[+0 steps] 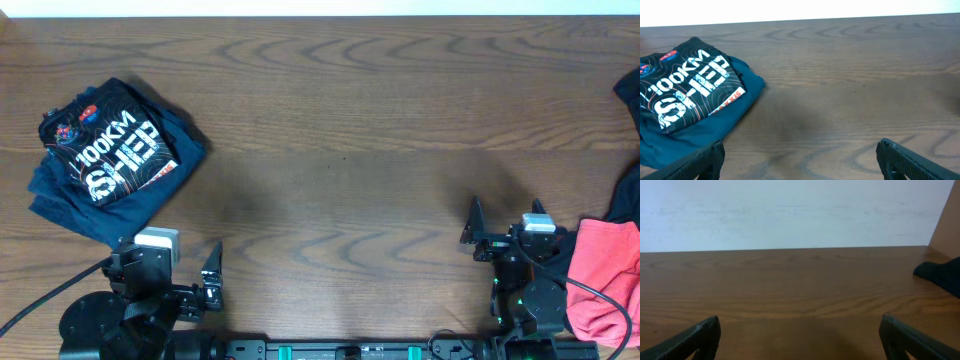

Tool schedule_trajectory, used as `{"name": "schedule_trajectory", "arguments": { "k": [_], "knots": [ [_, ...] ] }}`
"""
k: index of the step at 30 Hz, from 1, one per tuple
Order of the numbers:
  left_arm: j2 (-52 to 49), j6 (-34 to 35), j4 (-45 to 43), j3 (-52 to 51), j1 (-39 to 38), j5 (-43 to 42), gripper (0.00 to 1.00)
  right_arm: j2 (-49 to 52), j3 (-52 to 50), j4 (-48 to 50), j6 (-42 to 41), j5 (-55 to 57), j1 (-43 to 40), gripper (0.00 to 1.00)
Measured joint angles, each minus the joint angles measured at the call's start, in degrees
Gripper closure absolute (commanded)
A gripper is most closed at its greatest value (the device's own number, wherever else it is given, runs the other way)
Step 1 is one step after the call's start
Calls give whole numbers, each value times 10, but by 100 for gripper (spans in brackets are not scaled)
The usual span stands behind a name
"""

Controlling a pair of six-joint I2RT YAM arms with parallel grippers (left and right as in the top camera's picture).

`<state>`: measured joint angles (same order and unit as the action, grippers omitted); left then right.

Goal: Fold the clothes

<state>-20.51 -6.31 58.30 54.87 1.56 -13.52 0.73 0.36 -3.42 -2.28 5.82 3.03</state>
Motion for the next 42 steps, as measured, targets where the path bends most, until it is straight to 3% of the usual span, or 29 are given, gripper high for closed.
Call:
{"name": "schedule_trajectory", "arguments": {
  "k": [31,37,42],
  "knots": [
    [9,-16,13,-4,0,25,2,0,0,0,0,0,0,1],
    [81,-26,3,-90,0,58,2,0,0,0,0,0,0,1],
    [151,-28,-91,-208,0,67,2,0,0,0,0,-1,0,1]
  ]
}}
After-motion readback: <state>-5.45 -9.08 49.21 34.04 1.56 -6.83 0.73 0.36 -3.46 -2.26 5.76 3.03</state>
